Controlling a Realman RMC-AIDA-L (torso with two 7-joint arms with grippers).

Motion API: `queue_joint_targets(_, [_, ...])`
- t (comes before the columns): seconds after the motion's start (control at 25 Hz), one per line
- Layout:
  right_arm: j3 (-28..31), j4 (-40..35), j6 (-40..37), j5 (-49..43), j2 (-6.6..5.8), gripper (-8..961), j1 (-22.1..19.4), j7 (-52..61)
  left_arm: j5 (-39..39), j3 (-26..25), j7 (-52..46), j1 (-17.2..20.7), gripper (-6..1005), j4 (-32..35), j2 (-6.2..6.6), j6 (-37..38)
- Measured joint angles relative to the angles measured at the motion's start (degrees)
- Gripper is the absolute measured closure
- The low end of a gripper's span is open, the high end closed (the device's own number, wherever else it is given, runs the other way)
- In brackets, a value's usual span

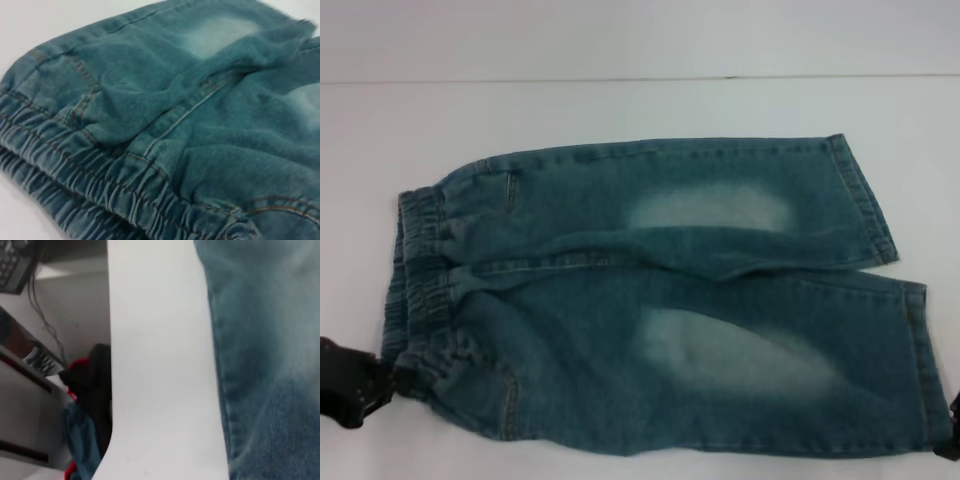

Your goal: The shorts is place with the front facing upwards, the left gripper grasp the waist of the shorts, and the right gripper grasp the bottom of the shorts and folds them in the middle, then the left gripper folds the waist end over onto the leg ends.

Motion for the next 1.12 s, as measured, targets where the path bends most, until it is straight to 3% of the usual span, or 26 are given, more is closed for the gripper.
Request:
queue_joint_targets(0.24, [3.51, -4.04, -1.04, 2.85, -0.33, 895, -1.72, -1.24, -1.39, -6.58, 0.66, 0.9, 890, 5.29, -0.07, 9.26])
queue_joint_targets(0.44, [6.68, -5.48, -0.94, 6.87, -0.4, 887, -1.69, -3.24, -3.99, -10.48, 0.53, 0.77, 887, 6.17, 0.05, 9.44])
queue_joint_targets(0.76, [18.38, -7.33, 4.41, 19.89, -0.31, 875, -1.52, -6.65, -8.98, -10.1, 0.47, -2.06, 882, 3.79, -0.27, 2.07])
queue_joint_targets(0.92, [19.31, -5.63, 13.41, 23.38, 0.02, 869, -1.71, -6.76, -12.9, -9.42, 1.09, -4.5, 880, 0.32, -0.27, -2.26])
queue_joint_targets(1.12, [18.02, -0.16, 24.64, 28.4, 0.06, 862, -1.24, -7.45, -15.8, -4.6, 0.23, -6.87, 877, -2.81, -0.32, -11.36])
